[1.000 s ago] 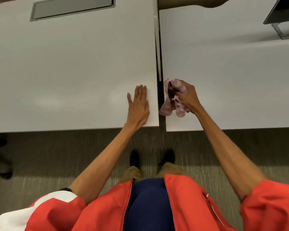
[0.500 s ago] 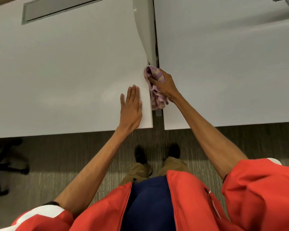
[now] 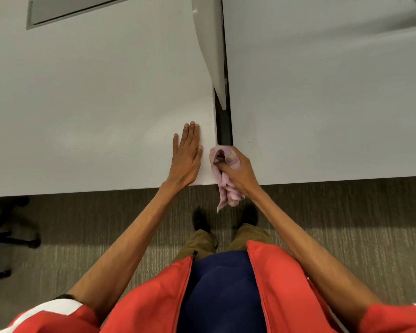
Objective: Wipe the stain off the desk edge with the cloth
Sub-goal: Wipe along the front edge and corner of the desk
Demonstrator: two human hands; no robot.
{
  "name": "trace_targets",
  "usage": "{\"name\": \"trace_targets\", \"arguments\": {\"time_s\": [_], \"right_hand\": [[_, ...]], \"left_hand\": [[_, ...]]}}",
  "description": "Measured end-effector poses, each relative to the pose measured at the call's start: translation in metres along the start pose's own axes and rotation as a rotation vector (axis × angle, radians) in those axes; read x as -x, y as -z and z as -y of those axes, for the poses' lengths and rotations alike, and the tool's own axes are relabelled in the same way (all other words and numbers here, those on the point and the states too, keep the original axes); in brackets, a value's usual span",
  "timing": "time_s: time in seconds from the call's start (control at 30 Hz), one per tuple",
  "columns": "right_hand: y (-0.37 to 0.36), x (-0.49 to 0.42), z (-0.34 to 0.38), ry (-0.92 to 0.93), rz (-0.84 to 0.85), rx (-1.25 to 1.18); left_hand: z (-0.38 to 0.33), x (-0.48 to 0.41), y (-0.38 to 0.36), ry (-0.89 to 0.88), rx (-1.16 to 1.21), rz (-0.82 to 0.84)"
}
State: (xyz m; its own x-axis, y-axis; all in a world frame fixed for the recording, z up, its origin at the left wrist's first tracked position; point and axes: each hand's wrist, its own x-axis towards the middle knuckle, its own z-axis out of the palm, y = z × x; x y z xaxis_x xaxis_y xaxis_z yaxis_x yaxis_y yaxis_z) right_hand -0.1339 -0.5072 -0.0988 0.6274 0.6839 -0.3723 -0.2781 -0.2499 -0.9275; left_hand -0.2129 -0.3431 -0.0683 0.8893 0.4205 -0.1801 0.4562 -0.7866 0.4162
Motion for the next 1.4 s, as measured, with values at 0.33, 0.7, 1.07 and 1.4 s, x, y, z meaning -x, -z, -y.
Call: {"name": "trace_targets", "arguments": {"time_s": [0.33,0.7,1.07,1.4], "right_hand": [[0.009,-0.047,0.034,0.166,-0.063,0.182],[0.012,-0.069,0.032,0.121,-0.047,0.247],[0.02,-0.014,-0.004,0.001,0.124,0.067],[0.029,0.011,-0.035,-0.015,0.29,0.074]], "left_hand": [[-0.003,0.003,-0.001,0.006,-0.061,0.019],[-0.002,0.002,-0.002,-0.008,-0.085,0.022],[-0.003,0.004,0.0,-0.025,-0.078,0.027],[-0.001,0.021,0.009,-0.195,-0.032,0.183]]}}
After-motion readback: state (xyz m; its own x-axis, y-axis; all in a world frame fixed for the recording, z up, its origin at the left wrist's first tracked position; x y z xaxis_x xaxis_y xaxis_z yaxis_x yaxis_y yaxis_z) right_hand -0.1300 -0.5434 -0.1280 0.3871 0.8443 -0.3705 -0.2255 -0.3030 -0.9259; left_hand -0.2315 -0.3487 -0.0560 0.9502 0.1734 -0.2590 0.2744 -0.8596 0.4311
